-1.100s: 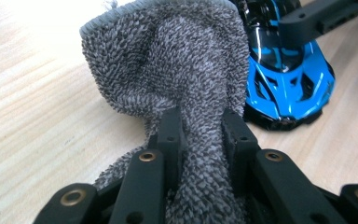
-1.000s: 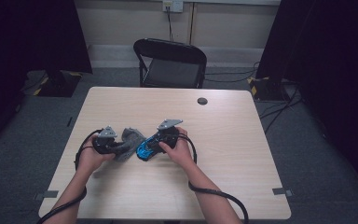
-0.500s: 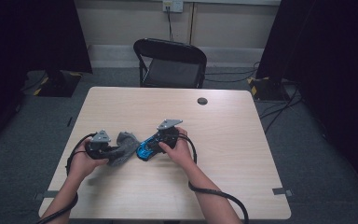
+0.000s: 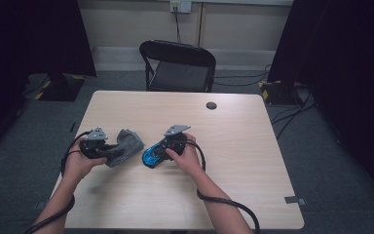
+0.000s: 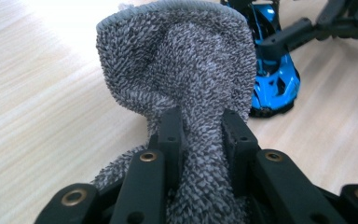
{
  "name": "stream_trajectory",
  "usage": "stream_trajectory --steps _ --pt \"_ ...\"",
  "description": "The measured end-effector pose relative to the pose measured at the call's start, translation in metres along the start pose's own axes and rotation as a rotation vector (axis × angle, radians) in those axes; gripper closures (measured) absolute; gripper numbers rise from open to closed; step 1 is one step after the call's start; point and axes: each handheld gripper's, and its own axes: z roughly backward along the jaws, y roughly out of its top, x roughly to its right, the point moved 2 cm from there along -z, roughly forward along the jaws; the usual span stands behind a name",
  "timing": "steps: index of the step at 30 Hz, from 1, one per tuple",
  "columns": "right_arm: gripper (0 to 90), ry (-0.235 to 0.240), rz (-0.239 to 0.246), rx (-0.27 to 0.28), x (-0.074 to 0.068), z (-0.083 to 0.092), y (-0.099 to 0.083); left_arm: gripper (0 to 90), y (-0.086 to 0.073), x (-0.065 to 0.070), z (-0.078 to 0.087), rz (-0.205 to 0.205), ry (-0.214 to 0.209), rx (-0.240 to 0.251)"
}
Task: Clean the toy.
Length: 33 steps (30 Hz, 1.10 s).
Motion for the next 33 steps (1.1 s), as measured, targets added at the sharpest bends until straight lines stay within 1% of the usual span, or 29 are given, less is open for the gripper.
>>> stream_trajectory --steps 1,2,3,4,5,6,7,8,9,11,12,13,14,15,16,17,18,19,20,21,22,24,25,26,27,29,30,31,33 --pt "16.6 0.000 0.000 0.000 0.000 0.000 0.000 72.8 0.000 0.000 0.000 0.000 0.000 0.000" --pt "16.6 0.001 -0.001 0.000 0.000 0.000 0.000 72.8 0.003 -0.002 -0.003 0.015 -0.001 0.016" --pt "16.6 0.001 -0.001 0.000 0.000 0.000 0.000 72.8 0.003 -0.002 -0.003 0.015 -0.001 0.016" --pt "16.6 0.001 0.000 0.002 0.000 0.000 0.000 72.8 0.008 -0.003 -0.007 0.019 0.004 0.022" --pt "16.6 0.001 0.000 0.002 0.000 0.000 0.000 72.8 0.008 -0.003 -0.007 0.019 0.004 0.022" --pt "16.7 0.002 0.000 0.000 0.000 0.000 0.000 72.8 0.013 -0.005 -0.011 0.022 0.009 0.026" --pt "16.6 0.002 0.001 0.000 0.000 0.000 0.000 72.8 0.013 -0.005 -0.011 0.022 0.009 0.026" --pt "16.6 0.002 0.001 0.000 0.000 0.000 0.000 72.8 0.019 -0.007 -0.015 0.024 0.012 0.037" --pt "16.6 0.002 0.001 0.000 0.000 0.000 0.000 72.8 0.019 -0.007 -0.015 0.024 0.012 0.037" --pt "16.6 0.002 0.000 -0.001 0.000 0.000 0.000 72.8 0.027 -0.011 -0.024 0.027 0.011 0.046" --pt "16.6 0.002 0.000 -0.001 0.000 0.000 0.000 72.8 0.027 -0.011 -0.024 0.027 0.011 0.046" --pt "16.6 0.002 0.000 -0.001 0.000 0.000 0.000 72.8 0.030 -0.012 -0.027 0.026 0.009 0.045" --pt "16.6 0.003 0.002 0.000 0.000 0.000 0.000 72.8 0.034 -0.013 -0.033 0.024 0.005 0.046" --pt "16.6 0.003 0.002 0.000 0.000 0.000 0.000 72.7 0.034 -0.013 -0.033 0.024 0.005 0.046" --pt "16.7 0.006 0.001 0.002 0.001 0.000 0.000 72.7 0.037 -0.013 -0.041 0.028 -0.001 0.052" --pt "16.7 0.006 0.001 0.002 0.001 0.000 0.000 72.7 0.037 -0.013 -0.041 0.028 -0.001 0.052" --pt "16.6 0.007 0.003 0.000 0.001 0.000 0.000 72.7 0.040 -0.014 -0.048 0.028 -0.002 0.045" --pt "16.6 0.007 0.003 0.000 0.001 0.000 0.000 72.7 0.040 -0.014 -0.048 0.028 -0.002 0.045" --pt "16.6 0.007 0.003 -0.001 0.001 0.000 0.000 72.7 0.041 -0.014 -0.051 0.030 -0.002 0.048" --pt "16.6 0.009 0.003 0.001 0.001 0.000 0.000 72.7 0.043 -0.015 -0.059 0.036 -0.003 0.044" --pt "16.6 0.009 0.003 0.001 0.001 0.000 0.000 72.7 0.043 -0.015 -0.059 0.036 -0.003 0.044" --pt "16.6 0.008 0.001 0.010 0.001 0.000 -0.001 72.6 0.044 -0.016 -0.071 0.041 -0.013 0.029" --pt "16.6 0.008 0.001 0.010 0.001 0.000 -0.001 72.5 0.044 -0.016 -0.071 0.041 -0.013 0.029" --pt "16.6 0.008 0.001 0.012 0.001 0.000 -0.001 72.5 0.045 -0.016 -0.075 0.031 -0.008 0.020" --pt "16.6 0.009 0.001 0.013 0.001 0.000 -0.002 72.5 0.047 -0.017 -0.081 0.037 -0.005 0.016" --pt "16.6 0.010 0.001 0.012 0.001 0.000 -0.001 72.5 0.049 -0.017 -0.089 0.037 -0.011 0.012" --pt "16.6 0.010 0.001 0.013 0.001 0.000 -0.001 72.5 0.050 -0.017 -0.092 0.029 -0.006 0.009" --pt "16.6 0.010 0.001 0.013 0.001 0.000 -0.001 72.5 0.050 -0.017 -0.092 0.029 -0.006 0.009" --pt "16.6 0.009 0.001 0.014 0.001 0.000 -0.002 72.5 0.055 -0.015 -0.102 0.023 -0.015 0.018"
